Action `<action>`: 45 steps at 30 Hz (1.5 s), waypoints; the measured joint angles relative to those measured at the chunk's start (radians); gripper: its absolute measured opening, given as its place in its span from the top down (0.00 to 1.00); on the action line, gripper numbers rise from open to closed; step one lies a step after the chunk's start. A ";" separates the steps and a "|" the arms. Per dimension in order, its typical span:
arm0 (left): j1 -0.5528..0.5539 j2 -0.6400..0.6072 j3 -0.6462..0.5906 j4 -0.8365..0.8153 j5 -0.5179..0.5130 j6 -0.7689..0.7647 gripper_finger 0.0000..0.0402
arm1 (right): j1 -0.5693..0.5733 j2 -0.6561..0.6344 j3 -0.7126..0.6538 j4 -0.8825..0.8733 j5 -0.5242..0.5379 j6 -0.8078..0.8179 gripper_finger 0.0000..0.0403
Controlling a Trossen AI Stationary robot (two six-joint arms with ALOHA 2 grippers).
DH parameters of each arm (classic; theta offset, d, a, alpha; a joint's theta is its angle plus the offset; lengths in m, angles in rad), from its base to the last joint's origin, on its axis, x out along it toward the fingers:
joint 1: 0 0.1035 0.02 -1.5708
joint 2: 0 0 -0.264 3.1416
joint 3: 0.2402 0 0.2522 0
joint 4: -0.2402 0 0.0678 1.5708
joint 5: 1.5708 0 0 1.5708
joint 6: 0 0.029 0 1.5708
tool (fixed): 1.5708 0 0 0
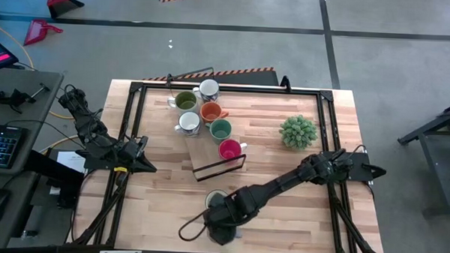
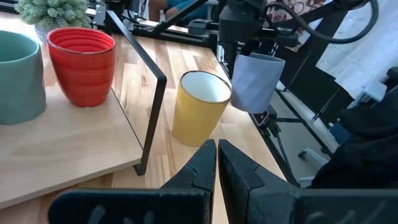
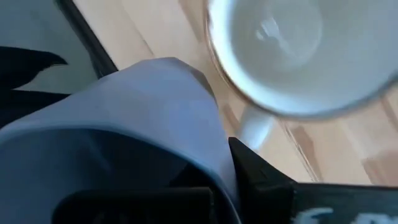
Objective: Place coffee mugs
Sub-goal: Move the blue mug to the bottom center
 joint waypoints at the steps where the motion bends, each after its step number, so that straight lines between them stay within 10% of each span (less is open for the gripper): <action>1: 0.000 0.000 0.000 0.000 0.000 0.000 0.98 | -0.007 0.000 0.000 0.016 -0.001 -0.022 1.00; 22: 0.000 0.000 0.000 0.000 0.007 0.021 0.98 | 0.004 0.000 -0.005 -0.312 -0.124 -0.007 1.00; 45: 0.000 0.000 0.000 0.000 0.007 0.017 0.98 | -0.017 0.009 -0.043 -0.166 -0.052 0.040 1.00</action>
